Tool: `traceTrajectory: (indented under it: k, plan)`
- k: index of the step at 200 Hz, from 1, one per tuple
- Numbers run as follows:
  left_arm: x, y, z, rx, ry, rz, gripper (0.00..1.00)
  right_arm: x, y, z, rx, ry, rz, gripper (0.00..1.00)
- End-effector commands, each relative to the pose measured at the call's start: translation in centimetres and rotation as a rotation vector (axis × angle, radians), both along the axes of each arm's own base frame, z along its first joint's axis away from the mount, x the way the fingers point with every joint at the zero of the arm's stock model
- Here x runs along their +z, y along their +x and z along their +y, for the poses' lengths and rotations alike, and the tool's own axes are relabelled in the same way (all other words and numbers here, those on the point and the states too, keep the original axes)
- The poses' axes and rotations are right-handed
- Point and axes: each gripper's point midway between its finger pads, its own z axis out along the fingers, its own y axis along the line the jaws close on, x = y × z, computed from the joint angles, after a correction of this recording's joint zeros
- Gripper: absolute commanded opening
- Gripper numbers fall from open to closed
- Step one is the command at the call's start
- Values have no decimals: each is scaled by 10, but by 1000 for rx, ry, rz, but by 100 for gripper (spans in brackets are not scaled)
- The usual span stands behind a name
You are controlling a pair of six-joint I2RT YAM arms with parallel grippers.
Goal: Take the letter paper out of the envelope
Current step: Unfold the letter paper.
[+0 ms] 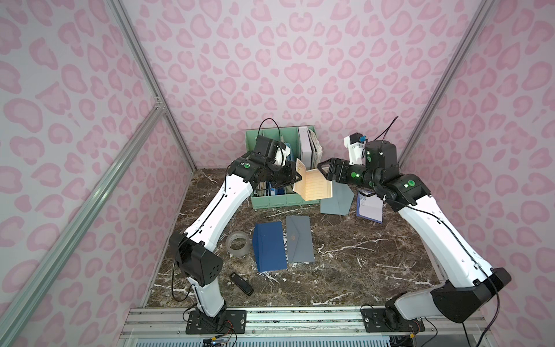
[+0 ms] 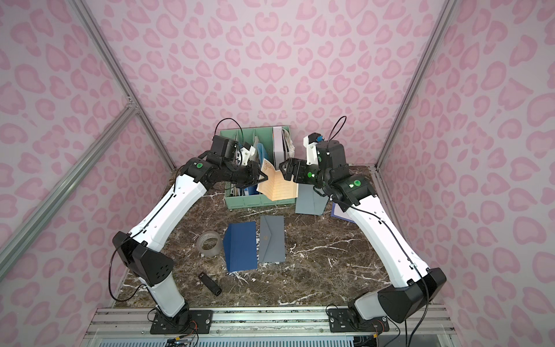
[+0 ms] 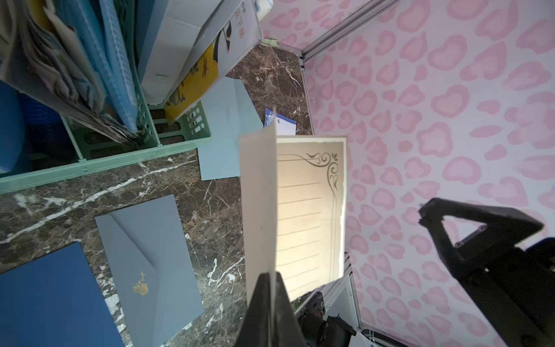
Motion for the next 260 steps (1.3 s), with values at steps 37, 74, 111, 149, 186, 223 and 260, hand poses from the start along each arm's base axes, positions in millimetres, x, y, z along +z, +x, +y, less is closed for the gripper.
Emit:
traceTrajectory:
  k: [37,74,111,149,186,223,260]
  plan:
    - [51,23,12,140,-171,-97,0,4,-1,-26,-23,166,14,86]
    - [83,49,17,235,-330,-132,0,17,-6,-27,31,365,37,87]
    - [96,68,8,266,-448,-129,0,19,1,-23,34,470,51,88]
    - [108,73,1,277,-539,-116,0,22,14,-20,6,566,27,87]
    - [109,69,-12,262,-594,-88,0,31,31,-3,10,602,-10,83]
    - [115,64,-13,263,-639,-102,0,36,43,-5,-30,705,-21,77]
    - [119,61,-16,257,-716,-82,0,44,51,-6,-48,755,-37,69]
